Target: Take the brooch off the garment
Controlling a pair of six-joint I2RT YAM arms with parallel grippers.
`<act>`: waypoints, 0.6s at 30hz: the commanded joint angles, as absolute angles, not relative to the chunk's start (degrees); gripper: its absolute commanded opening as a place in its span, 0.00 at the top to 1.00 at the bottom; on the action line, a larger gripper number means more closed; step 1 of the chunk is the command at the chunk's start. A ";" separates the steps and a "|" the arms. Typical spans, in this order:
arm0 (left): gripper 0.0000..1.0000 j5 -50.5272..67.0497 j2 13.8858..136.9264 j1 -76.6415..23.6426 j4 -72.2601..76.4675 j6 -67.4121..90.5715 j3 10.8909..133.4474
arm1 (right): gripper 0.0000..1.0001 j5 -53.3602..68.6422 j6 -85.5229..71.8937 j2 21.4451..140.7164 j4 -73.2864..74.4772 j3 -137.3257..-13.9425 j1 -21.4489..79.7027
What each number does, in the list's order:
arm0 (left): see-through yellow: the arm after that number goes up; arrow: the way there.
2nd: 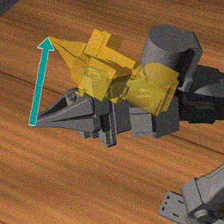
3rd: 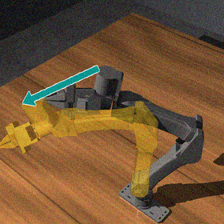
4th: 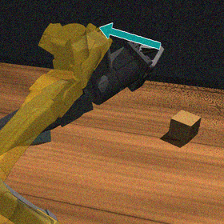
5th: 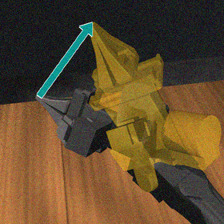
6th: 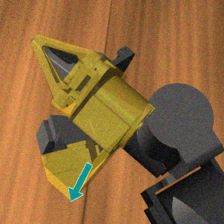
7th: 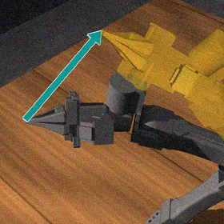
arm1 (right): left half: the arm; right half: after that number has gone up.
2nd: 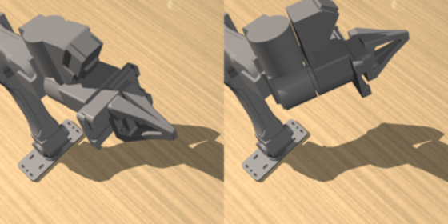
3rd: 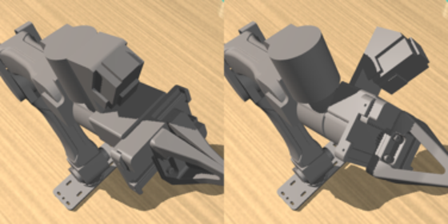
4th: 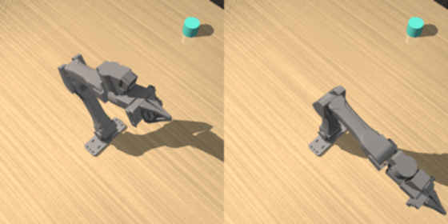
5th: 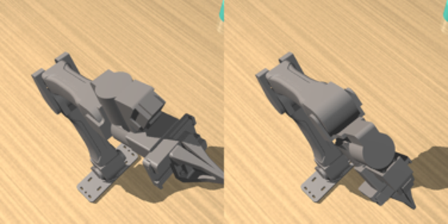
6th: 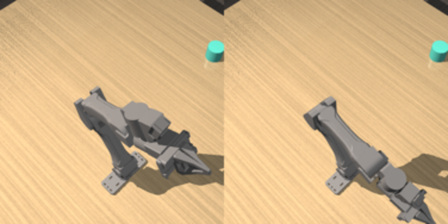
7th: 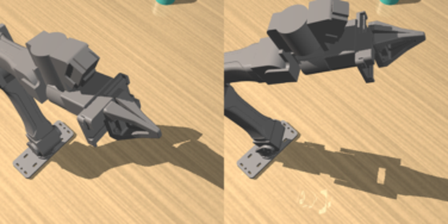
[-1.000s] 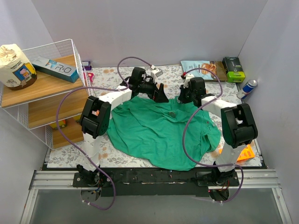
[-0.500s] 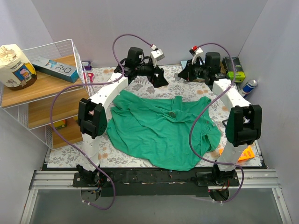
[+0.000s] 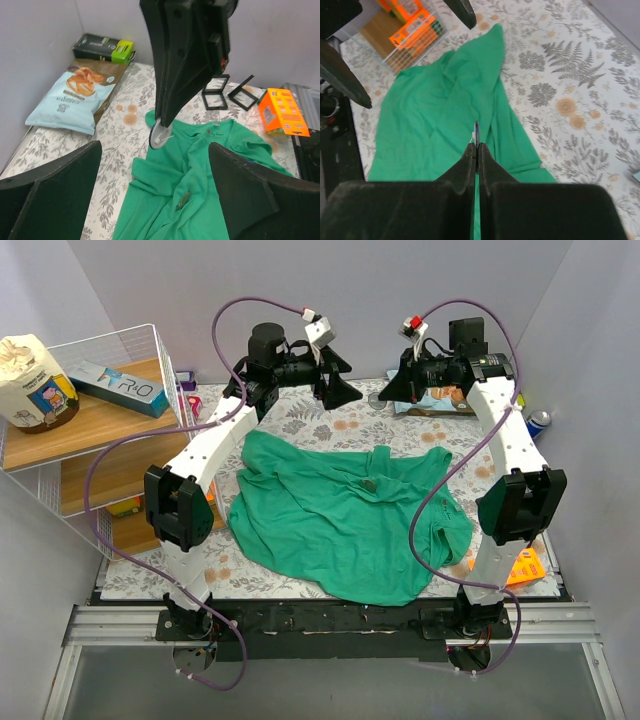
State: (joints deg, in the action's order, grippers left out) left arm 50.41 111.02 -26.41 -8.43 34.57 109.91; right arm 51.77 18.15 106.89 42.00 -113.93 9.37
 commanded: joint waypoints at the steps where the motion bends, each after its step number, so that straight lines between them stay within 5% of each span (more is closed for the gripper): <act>1: 0.14 55.98 105.64 -25.58 -5.43 35.52 110.46 | 0.99 62.74 25.49 107.58 50.45 -118.47 8.44; 13: 0.10 54.93 106.52 -25.31 -16.61 42.27 114.35 | 0.99 64.25 -2.68 103.10 28.32 -113.74 10.72; 18: 0.13 57.74 105.74 -25.23 -17.40 41.13 113.56 | 0.99 60.90 -1.67 100.64 28.65 -111.89 11.60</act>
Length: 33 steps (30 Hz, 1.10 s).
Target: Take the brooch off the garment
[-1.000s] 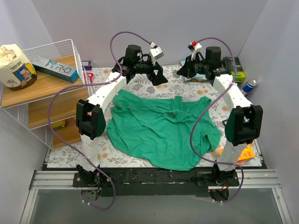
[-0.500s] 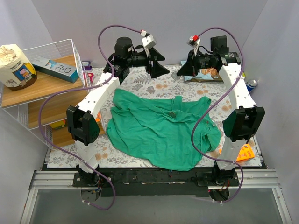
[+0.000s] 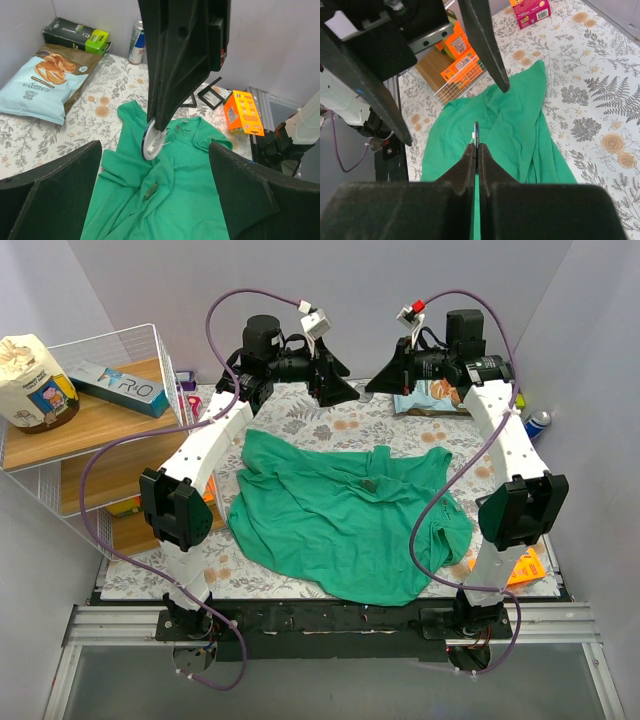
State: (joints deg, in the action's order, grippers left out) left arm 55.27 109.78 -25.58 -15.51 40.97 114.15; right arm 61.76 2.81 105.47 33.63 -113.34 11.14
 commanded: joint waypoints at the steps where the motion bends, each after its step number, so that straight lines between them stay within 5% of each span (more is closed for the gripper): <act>1: 0.16 58.53 105.56 -25.14 -17.40 41.39 113.38 | 0.99 61.43 -1.84 100.63 27.78 -111.45 11.60; 18: 0.51 67.23 111.09 -23.56 -17.49 39.55 118.92 | 0.99 66.27 -7.11 106.00 22.69 -114.35 14.15; 27: 0.49 66.97 112.06 -23.55 -17.58 39.20 118.39 | 0.99 69.35 -9.23 105.91 19.95 -114.26 14.15; 33: 0.64 67.85 112.15 -23.55 -17.31 39.73 118.56 | 0.99 68.82 -8.44 105.29 20.65 -113.20 14.15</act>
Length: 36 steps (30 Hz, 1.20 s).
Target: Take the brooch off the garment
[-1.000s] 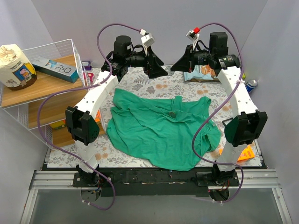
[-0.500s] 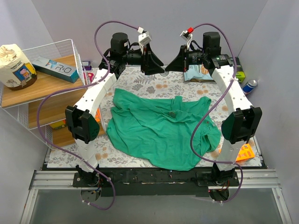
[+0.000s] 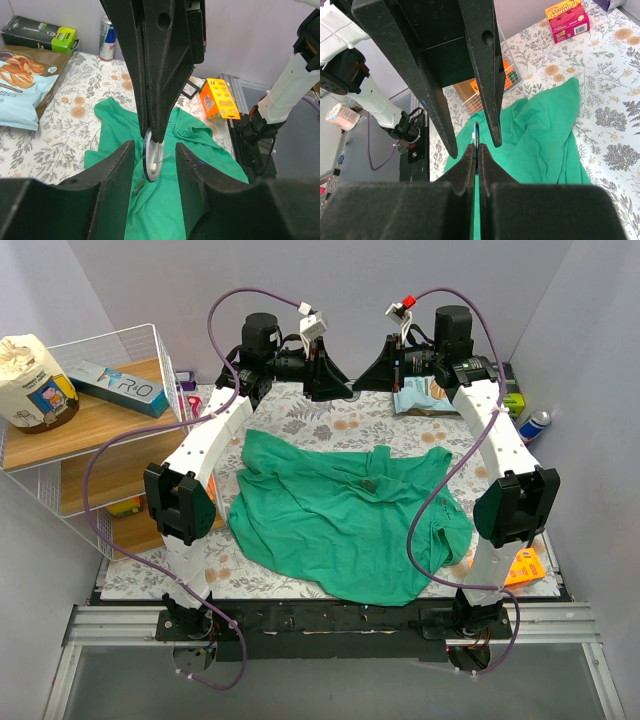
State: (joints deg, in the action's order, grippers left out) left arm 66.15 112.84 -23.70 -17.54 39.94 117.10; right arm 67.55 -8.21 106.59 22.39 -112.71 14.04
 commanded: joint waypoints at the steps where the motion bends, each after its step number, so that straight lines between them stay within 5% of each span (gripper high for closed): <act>1: 0.64 67.94 112.06 -23.47 -17.31 39.73 118.39 | 0.99 68.82 -8.26 105.29 20.74 -113.12 14.06; 13: 0.60 69.70 112.32 -23.47 -18.54 36.66 119.61 | 0.99 69.17 -8.35 104.50 20.92 -112.59 14.15; 25: 0.72 70.23 112.85 -23.47 -20.57 33.40 120.23 | 0.99 70.13 -9.23 104.76 20.30 -112.15 13.97; 36: 0.64 69.87 113.47 -23.47 -22.85 30.50 120.06 | 0.99 72.68 -11.78 104.77 17.49 -111.36 13.89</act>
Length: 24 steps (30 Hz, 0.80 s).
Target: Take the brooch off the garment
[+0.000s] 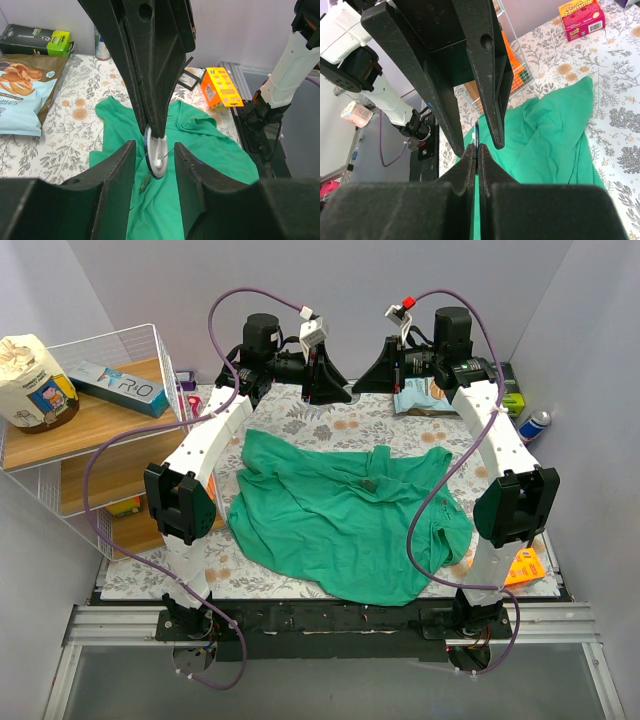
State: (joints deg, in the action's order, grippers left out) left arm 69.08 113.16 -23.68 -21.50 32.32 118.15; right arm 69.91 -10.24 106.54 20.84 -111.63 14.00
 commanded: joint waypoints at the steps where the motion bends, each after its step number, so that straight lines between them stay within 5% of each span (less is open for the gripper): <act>1: 0.64 69.87 113.55 -23.47 -22.94 30.50 120.06 | 0.99 72.69 -11.78 104.77 17.40 -111.36 13.97; 24: 0.79 68.73 114.08 -23.55 -22.76 30.58 119.88 | 0.99 72.60 -11.60 104.59 17.58 -110.39 13.97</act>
State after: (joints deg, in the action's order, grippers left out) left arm 69.60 114.19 -23.70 -22.50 31.27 118.26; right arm 70.70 -11.03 106.54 19.25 -110.76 13.87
